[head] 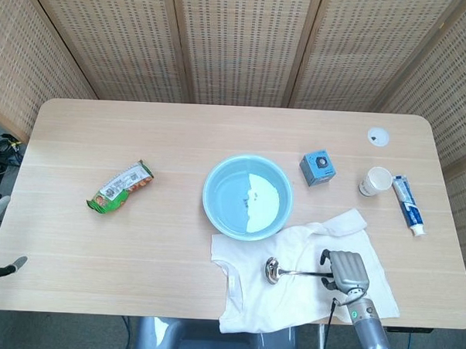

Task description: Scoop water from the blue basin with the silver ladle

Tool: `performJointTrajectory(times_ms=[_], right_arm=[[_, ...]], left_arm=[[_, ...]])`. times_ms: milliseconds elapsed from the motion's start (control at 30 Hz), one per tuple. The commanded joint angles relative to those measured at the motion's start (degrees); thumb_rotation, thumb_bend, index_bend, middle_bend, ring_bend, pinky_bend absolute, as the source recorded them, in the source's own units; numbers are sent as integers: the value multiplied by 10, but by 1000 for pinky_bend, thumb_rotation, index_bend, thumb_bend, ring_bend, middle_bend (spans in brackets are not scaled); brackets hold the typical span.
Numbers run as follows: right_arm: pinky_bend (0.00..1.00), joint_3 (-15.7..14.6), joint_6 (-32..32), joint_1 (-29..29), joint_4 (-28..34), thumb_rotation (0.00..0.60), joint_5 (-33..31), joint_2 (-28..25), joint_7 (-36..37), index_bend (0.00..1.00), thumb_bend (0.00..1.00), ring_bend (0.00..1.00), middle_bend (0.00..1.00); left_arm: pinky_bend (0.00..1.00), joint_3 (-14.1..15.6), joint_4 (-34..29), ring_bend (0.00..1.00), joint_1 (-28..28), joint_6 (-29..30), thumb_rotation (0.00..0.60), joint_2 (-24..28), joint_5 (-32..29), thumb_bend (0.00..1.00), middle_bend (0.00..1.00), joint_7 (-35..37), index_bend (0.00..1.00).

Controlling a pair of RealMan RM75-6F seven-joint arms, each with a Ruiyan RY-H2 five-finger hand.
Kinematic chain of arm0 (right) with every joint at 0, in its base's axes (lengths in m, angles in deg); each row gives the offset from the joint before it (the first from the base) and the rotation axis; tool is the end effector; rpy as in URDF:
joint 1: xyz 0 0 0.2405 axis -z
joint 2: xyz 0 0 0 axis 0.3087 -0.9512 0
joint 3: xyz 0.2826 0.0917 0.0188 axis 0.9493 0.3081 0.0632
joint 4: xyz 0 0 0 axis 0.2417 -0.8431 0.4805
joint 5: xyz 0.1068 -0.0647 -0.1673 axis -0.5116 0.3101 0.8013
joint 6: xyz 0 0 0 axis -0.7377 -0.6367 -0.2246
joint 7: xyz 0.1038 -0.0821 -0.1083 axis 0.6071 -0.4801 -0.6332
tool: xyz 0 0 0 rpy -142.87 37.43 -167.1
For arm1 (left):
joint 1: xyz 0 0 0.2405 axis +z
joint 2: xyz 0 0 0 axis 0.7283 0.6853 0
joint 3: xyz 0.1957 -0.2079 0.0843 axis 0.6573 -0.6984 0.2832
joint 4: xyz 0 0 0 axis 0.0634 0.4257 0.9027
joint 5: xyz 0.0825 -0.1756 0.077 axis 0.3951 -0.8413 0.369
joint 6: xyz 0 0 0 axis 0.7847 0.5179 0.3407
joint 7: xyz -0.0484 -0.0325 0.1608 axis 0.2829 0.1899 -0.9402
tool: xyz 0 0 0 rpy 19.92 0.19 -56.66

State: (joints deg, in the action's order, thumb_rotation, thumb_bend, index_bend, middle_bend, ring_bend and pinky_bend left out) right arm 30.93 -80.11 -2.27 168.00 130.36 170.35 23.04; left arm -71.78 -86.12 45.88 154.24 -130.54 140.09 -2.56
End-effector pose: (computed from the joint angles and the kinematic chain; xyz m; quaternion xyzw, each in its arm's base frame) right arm -0.3050 -0.2595 -0.0061 0.6683 -0.5062 0.2195 0.4989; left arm -0.3279 0.1809 0.2067 -0.5692 -0.4152 -0.3826 0.5977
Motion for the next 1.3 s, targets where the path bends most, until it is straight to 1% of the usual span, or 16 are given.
performJointTrajectory(times_ms=[33,200,467,1100,1300], right_arm=[[1000,-5,-10,2,-10,600,5,12,-5,484,465,1000,1000],[1000,-12,-34,9,-36,600,13,37,-19,486,465,1000,1000],[1000,-18,-36,15,-65,600,12,61,-24,508,467,1000,1000],[1000,-13,-25,14,-105,600,4,82,-35,519,476,1000,1000],[1000,-11,-20,13,-109,600,-8,82,-44,528,509,1000,1000]], left_arm=[[0,0,-1,0,0,1,600,0,1,0,0,-2,0],[0,1,-1,0,0,0,600,-1,1,0,0,-4,0],[0,1,-2,0,0,2,600,-1,2,0,0,-4,0],[0,1,-2,0,2,5,600,2,1,0,0,3,0],[0,0,-2,0,2,5,600,2,1,0,0,4,0]])
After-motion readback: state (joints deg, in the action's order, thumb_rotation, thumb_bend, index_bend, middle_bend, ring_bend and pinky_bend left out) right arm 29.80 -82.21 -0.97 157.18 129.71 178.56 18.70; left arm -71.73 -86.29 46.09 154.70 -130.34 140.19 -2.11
